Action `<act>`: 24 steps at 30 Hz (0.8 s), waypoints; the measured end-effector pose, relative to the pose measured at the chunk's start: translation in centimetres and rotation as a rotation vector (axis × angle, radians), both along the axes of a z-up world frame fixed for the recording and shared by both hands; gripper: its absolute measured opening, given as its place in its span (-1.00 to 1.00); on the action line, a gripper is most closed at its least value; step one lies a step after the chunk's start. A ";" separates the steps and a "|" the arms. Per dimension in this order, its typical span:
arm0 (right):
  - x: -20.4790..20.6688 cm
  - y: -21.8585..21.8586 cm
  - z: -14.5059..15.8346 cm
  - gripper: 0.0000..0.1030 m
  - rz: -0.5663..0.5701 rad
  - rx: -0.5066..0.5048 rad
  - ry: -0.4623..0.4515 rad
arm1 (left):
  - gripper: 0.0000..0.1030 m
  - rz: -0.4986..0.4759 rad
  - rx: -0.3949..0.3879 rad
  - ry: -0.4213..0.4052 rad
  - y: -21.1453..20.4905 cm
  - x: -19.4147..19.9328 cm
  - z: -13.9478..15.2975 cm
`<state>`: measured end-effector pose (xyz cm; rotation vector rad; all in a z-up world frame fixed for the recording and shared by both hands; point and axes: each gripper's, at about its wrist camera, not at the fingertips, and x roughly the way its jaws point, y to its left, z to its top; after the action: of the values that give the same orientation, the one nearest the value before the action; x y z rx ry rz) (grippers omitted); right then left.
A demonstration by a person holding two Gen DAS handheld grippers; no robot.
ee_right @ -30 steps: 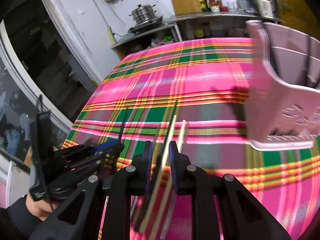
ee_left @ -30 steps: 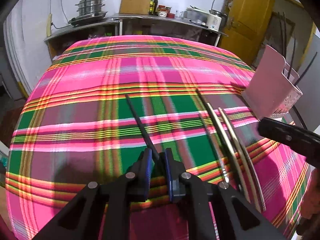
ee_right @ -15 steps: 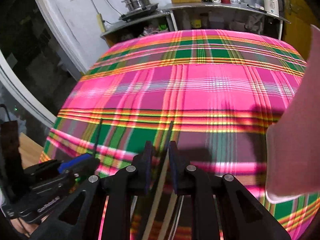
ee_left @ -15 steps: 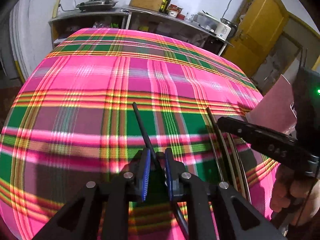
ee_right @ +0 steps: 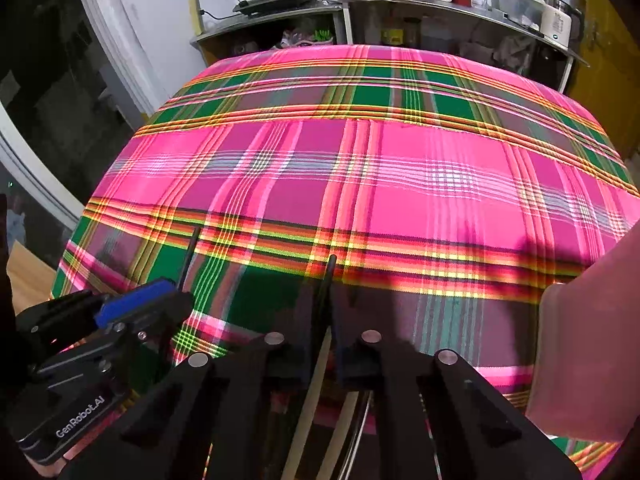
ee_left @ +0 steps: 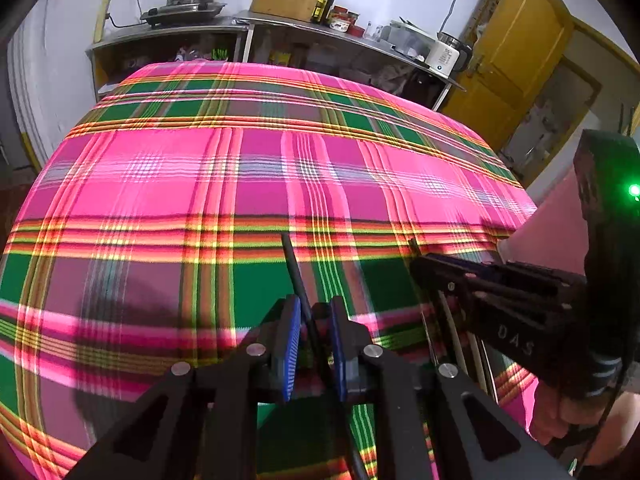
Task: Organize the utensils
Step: 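Close the right tool on a pale chopstick while the left tool grasps a black one, then lift both held chopsticks and carry them over the pink holder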
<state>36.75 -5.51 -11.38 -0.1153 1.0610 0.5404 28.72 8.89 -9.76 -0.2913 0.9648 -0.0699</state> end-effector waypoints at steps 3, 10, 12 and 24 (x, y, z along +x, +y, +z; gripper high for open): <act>-0.2 0.0 0.2 -0.87 0.010 0.020 0.010 | -0.87 0.002 -0.004 0.009 0.1 0.4 0.1; -1.2 -0.5 2.6 -0.88 0.015 0.070 -0.029 | -0.89 -0.012 -0.019 -0.027 0.1 -0.4 1.8; -1.6 -1.0 3.8 -0.89 0.013 0.085 -0.050 | -0.90 -0.018 -0.015 -0.045 0.0 -0.7 2.7; -6.0 -4.9 12.2 -0.90 -0.022 0.188 -0.195 | -0.92 -0.057 -0.010 -0.210 -0.6 -5.7 11.6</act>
<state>30.79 -10.42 0.86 0.0091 0.8173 0.5938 23.02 8.31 1.89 -0.2602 0.7646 -0.1544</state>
